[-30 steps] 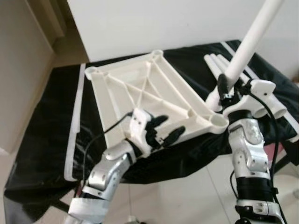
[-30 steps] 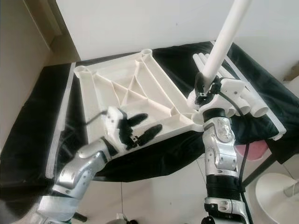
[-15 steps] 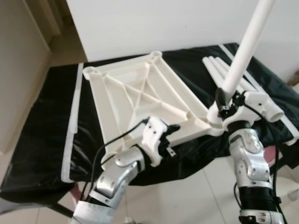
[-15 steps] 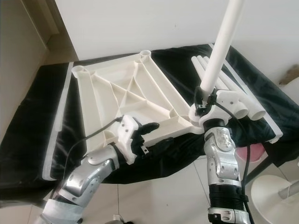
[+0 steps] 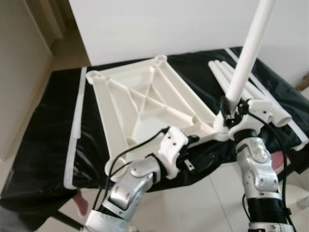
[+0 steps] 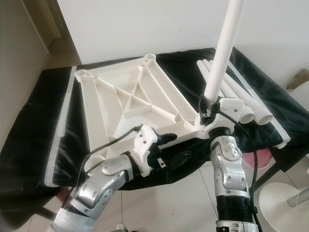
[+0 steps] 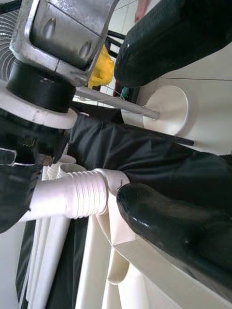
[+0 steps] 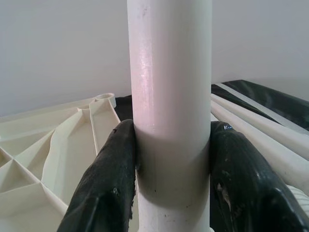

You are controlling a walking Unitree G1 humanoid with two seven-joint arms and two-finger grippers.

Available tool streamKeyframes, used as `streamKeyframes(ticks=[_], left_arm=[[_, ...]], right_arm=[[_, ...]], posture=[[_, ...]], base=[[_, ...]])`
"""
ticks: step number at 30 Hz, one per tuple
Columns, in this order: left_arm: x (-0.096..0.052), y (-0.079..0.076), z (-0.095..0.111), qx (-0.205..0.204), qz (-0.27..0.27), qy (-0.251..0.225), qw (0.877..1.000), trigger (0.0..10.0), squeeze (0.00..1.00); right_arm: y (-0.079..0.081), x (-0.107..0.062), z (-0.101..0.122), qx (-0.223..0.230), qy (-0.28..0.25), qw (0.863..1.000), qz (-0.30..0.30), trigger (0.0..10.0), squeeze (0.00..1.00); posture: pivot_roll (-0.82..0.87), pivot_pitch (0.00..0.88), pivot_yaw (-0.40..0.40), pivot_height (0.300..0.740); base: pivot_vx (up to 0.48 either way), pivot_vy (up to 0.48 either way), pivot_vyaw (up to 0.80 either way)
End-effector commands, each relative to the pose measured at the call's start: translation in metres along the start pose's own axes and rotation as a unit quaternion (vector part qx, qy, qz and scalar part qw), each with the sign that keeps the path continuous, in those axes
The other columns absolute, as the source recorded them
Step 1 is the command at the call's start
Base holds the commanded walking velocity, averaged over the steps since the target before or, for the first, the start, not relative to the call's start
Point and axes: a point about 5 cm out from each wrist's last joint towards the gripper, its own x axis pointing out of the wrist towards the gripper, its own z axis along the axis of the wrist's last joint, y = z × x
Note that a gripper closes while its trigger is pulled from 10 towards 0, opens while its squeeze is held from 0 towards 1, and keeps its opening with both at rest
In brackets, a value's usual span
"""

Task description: Building children table

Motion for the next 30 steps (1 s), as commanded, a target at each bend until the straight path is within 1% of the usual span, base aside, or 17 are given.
streamKeyframes(ticks=[1,4,5,9,11,12,14,18,23,28,30], left_arm=[[-0.002,0.005,-0.002,0.001,0.034,0.009,0.999,10.0,0.0],[-0.001,0.007,-0.005,-0.011,0.048,0.024,0.999,10.0,0.0],[-0.001,0.01,-0.006,-0.023,0.059,0.031,0.997,10.0,0.0],[0.001,0.015,-0.003,-0.056,0.08,0.019,0.995,10.0,0.0],[0.001,0.015,-0.003,-0.056,0.08,0.019,0.995,10.0,0.0],[0.001,0.019,-0.001,-0.064,0.094,0.013,0.993,10.0,0.0],[0.001,0.021,-0.001,-0.064,0.1,0.013,0.993,10.0,0.0],[0.0,0.024,-0.004,-0.047,0.11,0.023,0.993,10.0,0.0],[0.001,0.021,-0.004,-0.044,0.095,0.028,0.994,10.0,0.0],[0.004,0.01,-0.008,-0.048,0.044,0.059,0.996,10.0,0.0],[0.005,0.009,-0.008,-0.049,0.038,0.062,0.996,10.0,0.0]], right_arm=[[-0.001,-0.002,-0.001,-0.009,-0.002,1.0,-0.001,10.0,0.0],[-0.007,-0.002,-0.004,-0.015,0.003,1.0,-0.007,10.0,0.0],[-0.01,-0.003,-0.005,-0.015,0.006,1.0,-0.012,10.0,0.0],[-0.019,-0.004,-0.01,-0.012,0.016,0.999,-0.032,10.0,0.0],[-0.019,-0.004,-0.01,-0.012,0.016,0.999,-0.032,10.0,0.0],[-0.023,-0.004,-0.012,-0.011,0.019,0.999,-0.04,10.0,0.0],[-0.024,-0.004,-0.012,-0.011,0.02,0.999,-0.041,10.0,0.0],[-0.028,-0.005,-0.016,-0.013,0.024,0.998,-0.048,10.0,0.0],[-0.028,-0.005,-0.02,-0.013,0.028,0.998,-0.047,10.0,0.0],[-0.022,0.002,-0.028,-0.017,0.032,0.999,-0.033,10.0,0.0],[-0.021,0.004,-0.028,-0.016,0.032,0.999,-0.032,10.0,0.0]], posture=[[-0.01,0.0,0.04,0.74],[-0.01,0.0,0.04,0.74],[-0.01,0.0,0.04,0.74],[-0.02,0.0,0.041,0.74],[-0.02,0.0,0.041,0.74],[-0.02,0.0,0.046,0.74],[-0.02,0.0,0.046,0.74],[-0.03,0.0,0.054,0.74],[-0.04,0.0,0.061,0.74],[-0.05,0.0,0.072,0.74],[-0.05,0.0,0.071,0.74]], base=[[0.0,0.0,0.0],[0.0,0.0,0.0],[0.0,0.0,0.0],[0.0,0.0,0.0],[0.0,0.0,0.0],[0.0,0.0,0.0],[0.0,0.0,0.0],[0.0,0.0,0.0],[0.0,0.0,0.0],[0.0,0.0,0.0],[0.0,0.0,0.0]])
